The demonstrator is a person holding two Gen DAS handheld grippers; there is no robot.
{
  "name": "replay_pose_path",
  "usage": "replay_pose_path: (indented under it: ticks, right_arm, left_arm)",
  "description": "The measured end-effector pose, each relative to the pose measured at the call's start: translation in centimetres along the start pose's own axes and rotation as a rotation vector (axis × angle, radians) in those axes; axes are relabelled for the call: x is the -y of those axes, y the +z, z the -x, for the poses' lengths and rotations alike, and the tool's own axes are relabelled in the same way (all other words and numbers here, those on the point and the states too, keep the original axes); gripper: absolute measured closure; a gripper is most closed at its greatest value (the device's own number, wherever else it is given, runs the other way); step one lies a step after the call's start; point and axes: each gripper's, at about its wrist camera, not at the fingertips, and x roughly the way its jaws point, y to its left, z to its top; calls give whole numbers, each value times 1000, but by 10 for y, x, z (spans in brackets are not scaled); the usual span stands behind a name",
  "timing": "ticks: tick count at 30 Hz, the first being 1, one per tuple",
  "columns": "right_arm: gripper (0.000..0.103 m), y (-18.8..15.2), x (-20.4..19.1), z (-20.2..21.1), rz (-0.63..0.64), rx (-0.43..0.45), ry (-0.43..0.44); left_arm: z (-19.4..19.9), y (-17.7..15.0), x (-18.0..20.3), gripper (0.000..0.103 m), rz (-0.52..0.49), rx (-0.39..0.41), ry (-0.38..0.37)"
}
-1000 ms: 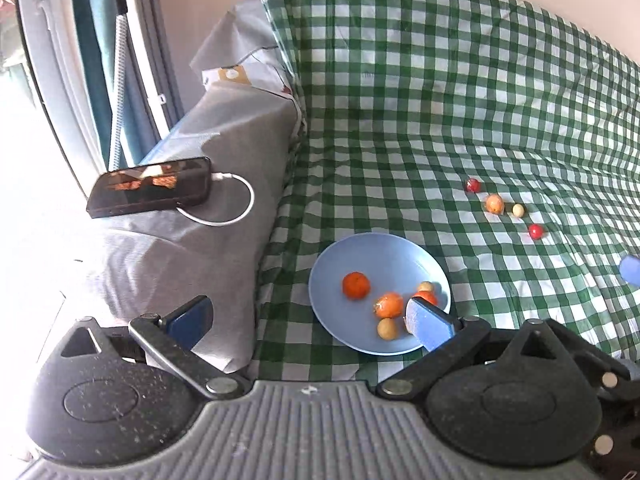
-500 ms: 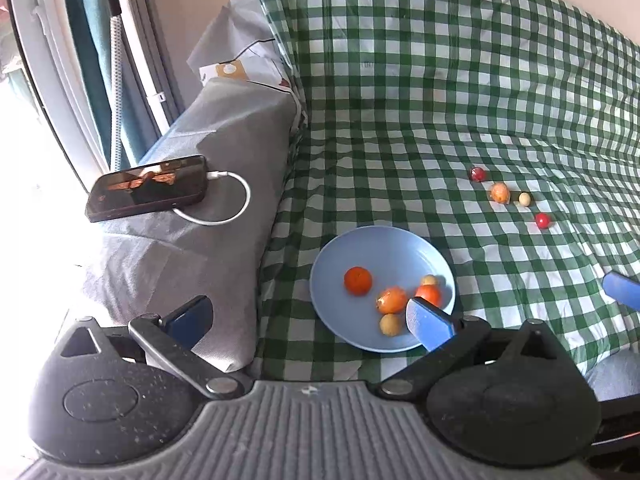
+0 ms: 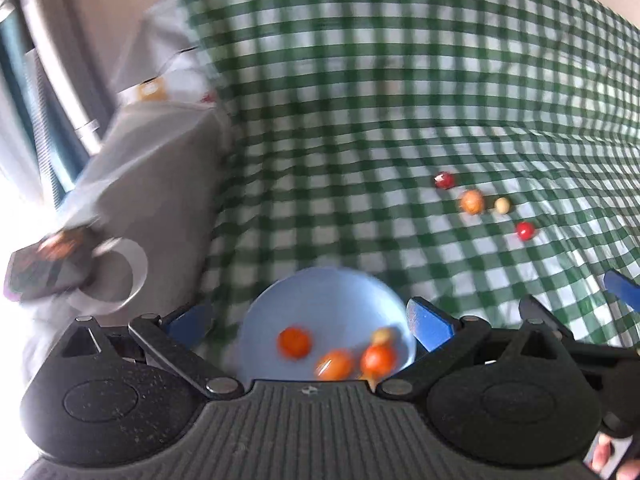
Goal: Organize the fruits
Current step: 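Grasp a wrapped orange with the left tool while the right grasps a red fruit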
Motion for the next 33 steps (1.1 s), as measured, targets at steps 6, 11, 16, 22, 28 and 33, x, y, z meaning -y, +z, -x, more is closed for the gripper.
replay_pose_path:
  ticks: [6,11,16,22,28,33]
  right_arm:
    - [1,-2,62,-91,-43,-35,-161]
    - [1,-15,101,-170,-86,-78,-207]
    - [5,-30,129,-236,-114,-141,-253]
    - [6,-40,157,-246,-177,-134,-276]
    - [37,-45,147,-240,-148,-100,-239]
    - [73,-45,137,-233,-125,-85,-231]
  left_arm:
    - [-88,50,69,0,-56,-29,-137]
    - [-168,81,123,0,-100,-53,-193]
    - [-237,90,178,0,-221,-57,-214]
    - [-279,97,208,0,-234,-84,-278]
    - [-286,108,214,38,-204,-71,-329]
    - [-279,102,213,61,-216,-80,-340]
